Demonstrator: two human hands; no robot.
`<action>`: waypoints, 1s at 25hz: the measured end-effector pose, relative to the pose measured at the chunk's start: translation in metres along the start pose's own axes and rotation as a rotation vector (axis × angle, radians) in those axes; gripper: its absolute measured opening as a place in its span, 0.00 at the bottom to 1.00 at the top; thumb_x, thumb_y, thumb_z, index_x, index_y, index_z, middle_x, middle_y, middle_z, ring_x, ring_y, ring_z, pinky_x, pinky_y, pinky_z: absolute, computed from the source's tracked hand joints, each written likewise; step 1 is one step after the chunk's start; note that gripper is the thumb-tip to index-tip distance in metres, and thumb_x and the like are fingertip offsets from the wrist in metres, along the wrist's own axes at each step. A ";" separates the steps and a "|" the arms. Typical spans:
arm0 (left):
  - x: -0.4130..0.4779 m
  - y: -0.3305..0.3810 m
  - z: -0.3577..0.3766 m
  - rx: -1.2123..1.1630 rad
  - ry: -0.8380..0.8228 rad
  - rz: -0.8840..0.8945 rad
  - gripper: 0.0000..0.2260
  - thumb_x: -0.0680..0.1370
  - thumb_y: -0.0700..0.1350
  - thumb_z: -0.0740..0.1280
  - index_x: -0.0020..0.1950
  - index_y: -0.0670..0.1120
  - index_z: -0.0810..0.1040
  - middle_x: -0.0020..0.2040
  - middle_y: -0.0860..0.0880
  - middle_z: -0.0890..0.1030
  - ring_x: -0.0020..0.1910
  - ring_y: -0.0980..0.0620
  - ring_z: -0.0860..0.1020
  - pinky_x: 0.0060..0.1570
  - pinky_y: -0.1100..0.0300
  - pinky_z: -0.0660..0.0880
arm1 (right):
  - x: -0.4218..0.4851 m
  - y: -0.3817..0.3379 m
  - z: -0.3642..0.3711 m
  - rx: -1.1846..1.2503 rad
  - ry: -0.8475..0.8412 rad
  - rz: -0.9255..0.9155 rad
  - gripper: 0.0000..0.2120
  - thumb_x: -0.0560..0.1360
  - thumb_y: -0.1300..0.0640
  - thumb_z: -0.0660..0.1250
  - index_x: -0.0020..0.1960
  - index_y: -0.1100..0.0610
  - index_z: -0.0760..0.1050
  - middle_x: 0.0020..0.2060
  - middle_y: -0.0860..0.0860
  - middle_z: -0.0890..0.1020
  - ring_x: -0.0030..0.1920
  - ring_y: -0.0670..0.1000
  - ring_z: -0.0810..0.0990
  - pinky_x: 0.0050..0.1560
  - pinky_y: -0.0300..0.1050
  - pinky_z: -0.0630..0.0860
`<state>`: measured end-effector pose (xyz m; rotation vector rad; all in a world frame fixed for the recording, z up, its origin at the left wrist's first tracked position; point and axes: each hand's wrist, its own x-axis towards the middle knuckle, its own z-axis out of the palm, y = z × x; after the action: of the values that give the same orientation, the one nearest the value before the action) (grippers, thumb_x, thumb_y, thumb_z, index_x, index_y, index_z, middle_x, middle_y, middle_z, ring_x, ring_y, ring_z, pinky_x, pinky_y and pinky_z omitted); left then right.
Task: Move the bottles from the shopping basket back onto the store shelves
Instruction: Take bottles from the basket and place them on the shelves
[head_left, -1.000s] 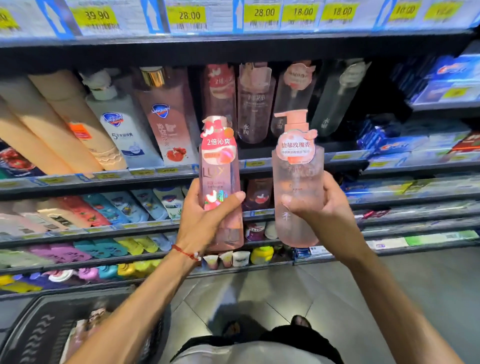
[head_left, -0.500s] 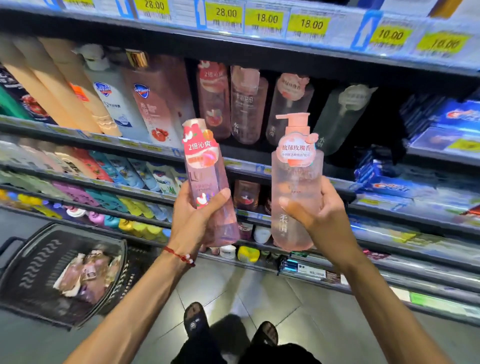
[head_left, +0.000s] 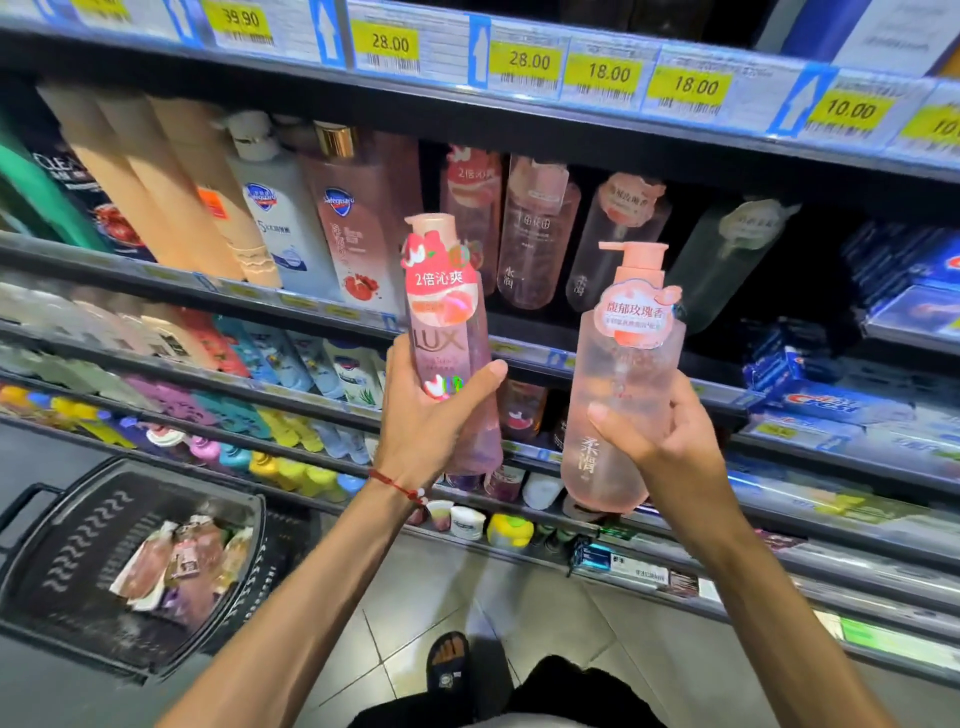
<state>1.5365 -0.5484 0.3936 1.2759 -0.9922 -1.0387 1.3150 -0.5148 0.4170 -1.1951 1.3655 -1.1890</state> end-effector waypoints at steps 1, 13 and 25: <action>0.006 0.001 -0.002 0.026 -0.013 0.035 0.28 0.65 0.55 0.83 0.59 0.50 0.74 0.58 0.45 0.81 0.56 0.51 0.82 0.58 0.51 0.80 | 0.000 0.001 0.005 0.006 0.013 -0.008 0.21 0.75 0.63 0.76 0.65 0.51 0.76 0.54 0.46 0.87 0.54 0.48 0.86 0.53 0.43 0.81; 0.054 0.023 0.002 0.183 -0.010 0.447 0.35 0.69 0.47 0.82 0.71 0.44 0.69 0.63 0.47 0.78 0.62 0.53 0.78 0.63 0.59 0.75 | 0.007 -0.008 0.023 0.044 0.084 -0.136 0.25 0.71 0.57 0.75 0.66 0.49 0.74 0.53 0.40 0.87 0.54 0.42 0.86 0.49 0.32 0.79; 0.093 0.018 0.014 0.302 -0.097 0.674 0.37 0.67 0.48 0.82 0.69 0.64 0.67 0.62 0.70 0.73 0.65 0.51 0.75 0.66 0.60 0.71 | 0.006 -0.005 0.025 0.092 0.095 -0.172 0.27 0.72 0.59 0.76 0.69 0.51 0.73 0.57 0.47 0.86 0.57 0.47 0.86 0.52 0.36 0.81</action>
<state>1.5475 -0.6421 0.4121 1.0081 -1.5574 -0.4381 1.3398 -0.5234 0.4191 -1.2224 1.2820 -1.4305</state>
